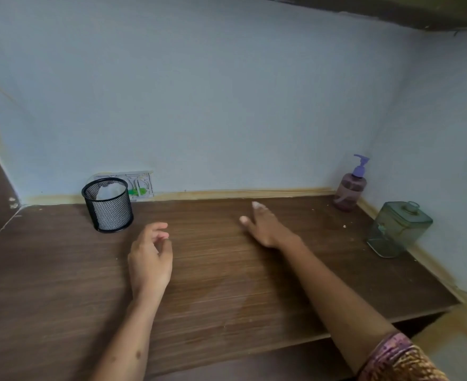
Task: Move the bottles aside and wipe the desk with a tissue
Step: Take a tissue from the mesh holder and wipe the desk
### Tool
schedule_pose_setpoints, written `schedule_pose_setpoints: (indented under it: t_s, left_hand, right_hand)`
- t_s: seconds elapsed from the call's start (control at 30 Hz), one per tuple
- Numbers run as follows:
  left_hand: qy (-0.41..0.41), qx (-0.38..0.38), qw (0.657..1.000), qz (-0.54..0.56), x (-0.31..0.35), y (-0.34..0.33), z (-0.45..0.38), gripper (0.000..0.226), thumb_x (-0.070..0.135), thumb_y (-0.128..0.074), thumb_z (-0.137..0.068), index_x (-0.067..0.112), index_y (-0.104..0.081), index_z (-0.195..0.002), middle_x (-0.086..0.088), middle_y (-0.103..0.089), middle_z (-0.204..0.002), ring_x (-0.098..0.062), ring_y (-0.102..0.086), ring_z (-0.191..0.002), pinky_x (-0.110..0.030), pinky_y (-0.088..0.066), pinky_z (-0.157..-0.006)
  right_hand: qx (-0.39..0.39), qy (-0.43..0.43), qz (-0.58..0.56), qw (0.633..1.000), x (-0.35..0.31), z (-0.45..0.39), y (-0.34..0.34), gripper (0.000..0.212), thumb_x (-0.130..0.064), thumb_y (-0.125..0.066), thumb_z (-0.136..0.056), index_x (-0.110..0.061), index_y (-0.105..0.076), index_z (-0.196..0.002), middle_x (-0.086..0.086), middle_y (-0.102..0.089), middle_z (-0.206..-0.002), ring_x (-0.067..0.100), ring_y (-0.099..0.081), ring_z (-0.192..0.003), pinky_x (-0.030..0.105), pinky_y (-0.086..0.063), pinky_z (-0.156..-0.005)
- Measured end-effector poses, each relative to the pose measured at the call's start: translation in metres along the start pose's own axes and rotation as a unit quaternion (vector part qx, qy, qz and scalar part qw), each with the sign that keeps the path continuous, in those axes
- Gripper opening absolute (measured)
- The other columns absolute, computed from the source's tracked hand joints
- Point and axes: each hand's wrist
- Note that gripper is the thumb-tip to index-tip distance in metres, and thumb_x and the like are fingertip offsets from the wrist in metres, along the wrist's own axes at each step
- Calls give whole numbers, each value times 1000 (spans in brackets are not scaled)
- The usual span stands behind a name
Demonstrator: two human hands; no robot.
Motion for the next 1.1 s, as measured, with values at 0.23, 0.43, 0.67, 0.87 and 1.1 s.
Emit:
schedule_pose_setpoints:
  t_s: [0.23, 0.43, 0.67, 0.87, 1.1]
  left_hand:
    - [5, 16, 1000, 4, -2, 2, 0, 31, -3, -56, -81, 18, -61, -103, -1, -69, -90, -23, -62, -83, -42, -49, -77]
    - [2, 5, 1000, -1, -1, 2, 2, 31, -2, -56, -82, 19, -61, -104, 1, -68, -90, -23, -61, -84, -43, -49, -79]
    - [-7, 3, 1000, 2, -3, 2, 3, 30, -2, -56, -82, 18, -60, -103, -1, -69, -91, -25, -61, -83, -43, -48, -78]
    - [-16, 0, 1000, 5, -5, 0, 2, 32, -3, -55, -81, 19, -60, -103, -1, -68, -90, -25, -62, -82, -43, -49, -77]
    - [-17, 5, 1000, 2, -5, 3, 2, 33, -5, -55, -80, 18, -60, -104, -1, -68, -90, -25, -62, -85, -44, -48, -79]
  right_hand:
    - [-102, 229, 38, 967, -107, 60, -45, 76, -58, -24, -98, -11, -1, -153, 4, 3, -161, 16, 5, -149, 27, 3, -119]
    - [-53, 181, 67, 980, -48, 69, -18, 65, -52, -20, -101, -17, -5, -154, -2, -4, -162, 8, -2, -148, 25, 3, -117]
    - [2, -144, 132, 981, 112, 59, 27, 80, -64, -6, -93, -12, 2, -153, 8, 0, -162, 21, -1, -149, 40, 2, -120]
    - [1, -211, 54, 976, 108, 72, 24, 88, -66, -5, -93, -1, 1, -151, 17, 3, -160, 28, 1, -149, 41, -1, -120]
    - [-5, -118, 19, 993, -24, 71, -16, 88, -60, -11, -97, 12, -3, -147, 26, 1, -158, 33, 2, -148, 39, 2, -121]
Point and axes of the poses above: each hand's wrist, its own z-axis away from the middle knuckle, its own y-axis out of the back of the hand, x = y × z
